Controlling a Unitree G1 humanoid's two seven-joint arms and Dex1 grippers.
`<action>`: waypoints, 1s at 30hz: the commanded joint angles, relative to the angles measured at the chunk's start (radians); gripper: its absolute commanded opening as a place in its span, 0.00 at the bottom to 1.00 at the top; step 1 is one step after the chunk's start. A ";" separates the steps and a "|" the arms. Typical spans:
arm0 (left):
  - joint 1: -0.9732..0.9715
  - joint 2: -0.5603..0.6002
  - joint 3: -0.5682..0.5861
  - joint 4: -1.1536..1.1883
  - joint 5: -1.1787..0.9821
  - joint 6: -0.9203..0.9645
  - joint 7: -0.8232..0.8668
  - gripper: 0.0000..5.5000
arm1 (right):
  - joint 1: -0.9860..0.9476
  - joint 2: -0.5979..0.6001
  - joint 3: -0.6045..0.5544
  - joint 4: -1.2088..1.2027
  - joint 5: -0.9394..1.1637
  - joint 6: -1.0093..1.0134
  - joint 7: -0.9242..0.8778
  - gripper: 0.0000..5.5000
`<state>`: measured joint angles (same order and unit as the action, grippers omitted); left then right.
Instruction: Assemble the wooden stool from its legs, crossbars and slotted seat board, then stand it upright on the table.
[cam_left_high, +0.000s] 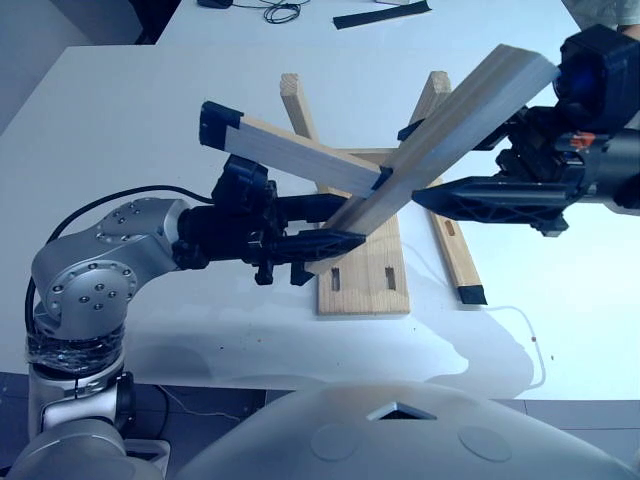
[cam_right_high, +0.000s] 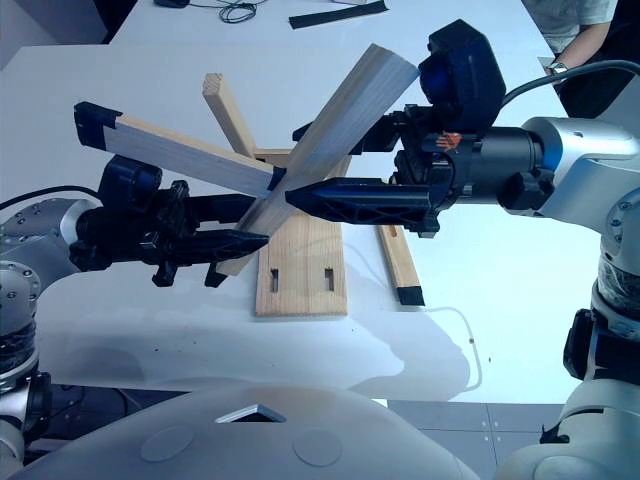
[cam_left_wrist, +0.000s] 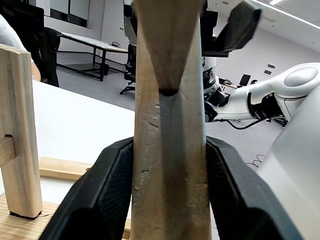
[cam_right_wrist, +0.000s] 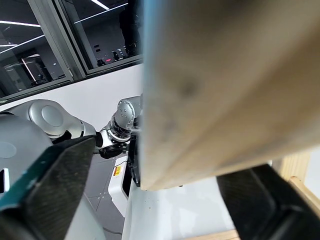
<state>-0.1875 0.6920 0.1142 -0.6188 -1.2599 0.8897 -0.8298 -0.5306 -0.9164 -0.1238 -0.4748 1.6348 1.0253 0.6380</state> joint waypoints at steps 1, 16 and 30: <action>-0.021 -0.002 -0.005 -0.007 -0.009 -0.013 0.008 0.37 | 0.008 -0.010 0.007 -0.033 -0.010 0.018 0.018 0.60; -0.051 0.000 0.002 0.015 -0.011 -0.020 0.027 0.37 | 0.032 -0.027 0.008 -0.044 -0.105 0.017 0.090 0.37; 0.097 0.081 -0.107 0.006 0.259 -0.080 -0.062 0.55 | 0.020 -0.059 -0.042 -0.004 -0.234 -0.020 0.144 0.37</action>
<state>-0.1236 0.7456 0.0250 -0.6177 -1.0418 0.8300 -0.8598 -0.4876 -0.9567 -0.1374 -0.4896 1.4193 1.0151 0.7743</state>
